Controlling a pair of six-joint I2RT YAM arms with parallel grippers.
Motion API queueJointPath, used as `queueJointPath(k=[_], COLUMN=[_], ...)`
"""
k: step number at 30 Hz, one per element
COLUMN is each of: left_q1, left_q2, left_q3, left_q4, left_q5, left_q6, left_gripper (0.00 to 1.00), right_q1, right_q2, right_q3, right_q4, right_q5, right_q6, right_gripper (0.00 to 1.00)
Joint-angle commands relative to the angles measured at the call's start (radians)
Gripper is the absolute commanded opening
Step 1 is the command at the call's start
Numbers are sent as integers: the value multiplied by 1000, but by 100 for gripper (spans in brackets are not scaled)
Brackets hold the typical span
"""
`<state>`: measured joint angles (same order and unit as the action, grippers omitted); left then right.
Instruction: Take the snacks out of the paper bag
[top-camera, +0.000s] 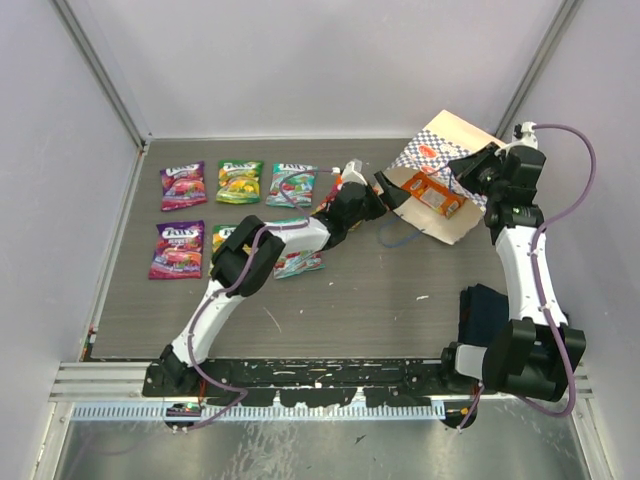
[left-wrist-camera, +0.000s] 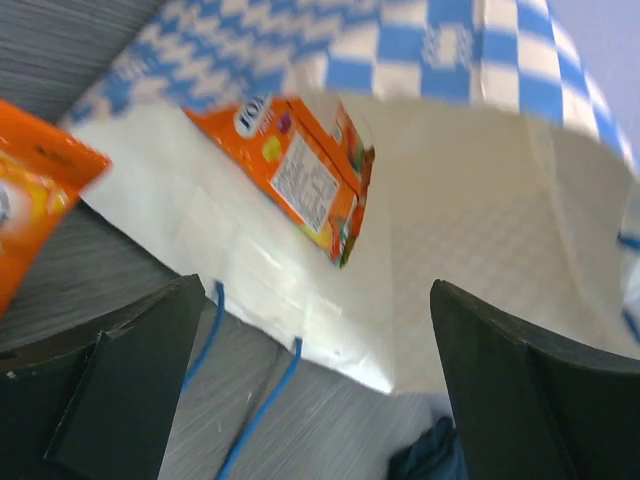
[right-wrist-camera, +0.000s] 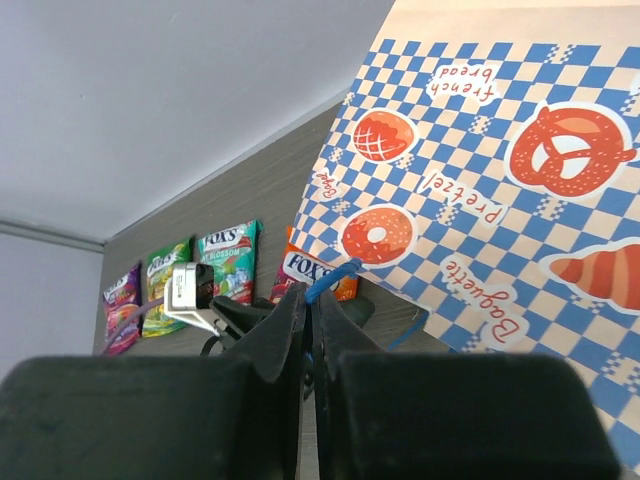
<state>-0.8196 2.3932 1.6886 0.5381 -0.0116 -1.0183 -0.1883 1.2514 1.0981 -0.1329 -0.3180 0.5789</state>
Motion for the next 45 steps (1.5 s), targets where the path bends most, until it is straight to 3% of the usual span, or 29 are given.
queueJointPath(k=[1,9,16,20,25,36,45], left_q1=[-6,-53,-82,-84,-91,-93,-111], left_q2=[42,202,278,339,413,459,470], left_q3=[119,394,488,598,780,853,846], left_q4=[-67,-225,-328,-356,-516,-624,-577], left_q5=[-167,-206,-268,-282,-348,-426,-413], left_q6=[-218,-259,-350,-370,-339,-326,-242], left_gripper=[99,93,71,64,60,59,58], right_q1=[-5,-3,-4,5,35,129,160], right_q2=[-43,-74,-104,-127,-155,-271,-339], right_q3=[-19,-73,-87,-92,-97,-115,-125], right_q4=[81,96,90,87,60,-41,-90], right_q5=[-47,-45,-35,-51,-36,52,55], right_q6=[37,67,80,99,101,87,74], right_gripper=[1,1,1,1,1,1,1])
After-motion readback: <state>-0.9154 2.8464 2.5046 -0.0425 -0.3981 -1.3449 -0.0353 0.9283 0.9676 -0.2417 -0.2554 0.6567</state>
